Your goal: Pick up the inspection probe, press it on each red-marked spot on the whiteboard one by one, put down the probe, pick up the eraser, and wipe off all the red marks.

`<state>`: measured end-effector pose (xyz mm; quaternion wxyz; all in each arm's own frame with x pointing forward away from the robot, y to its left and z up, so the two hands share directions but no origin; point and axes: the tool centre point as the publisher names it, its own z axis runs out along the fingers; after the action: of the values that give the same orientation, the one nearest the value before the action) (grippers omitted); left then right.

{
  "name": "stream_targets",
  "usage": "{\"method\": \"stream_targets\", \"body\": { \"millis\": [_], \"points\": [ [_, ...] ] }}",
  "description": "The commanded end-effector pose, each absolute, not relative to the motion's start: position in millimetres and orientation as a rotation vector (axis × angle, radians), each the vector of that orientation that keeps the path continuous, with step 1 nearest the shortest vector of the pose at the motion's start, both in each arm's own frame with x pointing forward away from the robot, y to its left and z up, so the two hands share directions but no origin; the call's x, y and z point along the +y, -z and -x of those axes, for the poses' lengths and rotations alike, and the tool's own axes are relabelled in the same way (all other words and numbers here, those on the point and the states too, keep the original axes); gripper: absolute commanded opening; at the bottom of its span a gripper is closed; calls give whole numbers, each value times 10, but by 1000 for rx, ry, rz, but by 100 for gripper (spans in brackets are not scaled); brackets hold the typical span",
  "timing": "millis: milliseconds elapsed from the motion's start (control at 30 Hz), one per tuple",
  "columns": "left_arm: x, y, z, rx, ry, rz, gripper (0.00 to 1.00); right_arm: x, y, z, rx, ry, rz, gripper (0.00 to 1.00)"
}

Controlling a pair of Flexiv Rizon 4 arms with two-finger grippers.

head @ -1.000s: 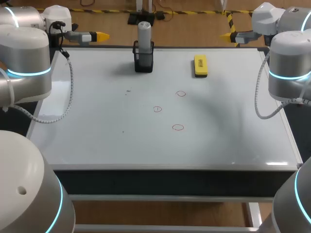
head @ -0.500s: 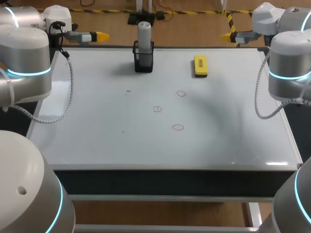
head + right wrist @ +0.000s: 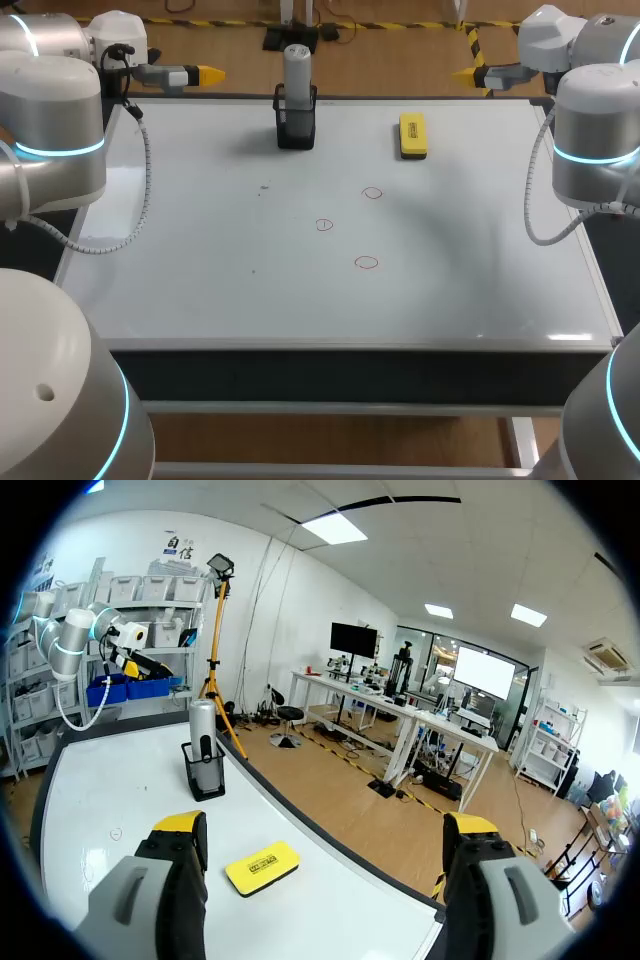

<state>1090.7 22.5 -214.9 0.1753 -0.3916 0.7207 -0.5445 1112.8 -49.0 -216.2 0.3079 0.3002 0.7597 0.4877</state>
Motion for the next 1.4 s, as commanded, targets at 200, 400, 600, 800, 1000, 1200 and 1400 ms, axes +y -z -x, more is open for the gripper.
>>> {"method": "stream_targets", "body": {
  "millis": [200,400,600,800,1000,1200,1400],
  "points": [
    [224,2160,-10911,2038,1546,1108,100,-492,2162,-11134,2011,-1289,-794,100],
    [224,2160,-10911,2038,1546,1108,100,-492,2162,-11134,2011,-1289,-794,100],
    [224,2160,-10911,2038,1546,1108,100,-492,2162,-11134,2011,-1289,-794,100],
    [224,2160,-10911,2038,1546,1108,100,-492,2162,-11134,2011,-1289,-794,100],
    [224,2160,-10911,2038,1546,1108,100,-492,2162,-11134,2011,-1289,-794,100],
    [224,2160,-10911,2038,1546,1108,100,-492,2162,-11134,2011,-1289,-794,100],
    [210,2176,-10932,2068,1585,1052,100,-492,2162,-11134,2011,-1289,-794,100]
  ]
}}
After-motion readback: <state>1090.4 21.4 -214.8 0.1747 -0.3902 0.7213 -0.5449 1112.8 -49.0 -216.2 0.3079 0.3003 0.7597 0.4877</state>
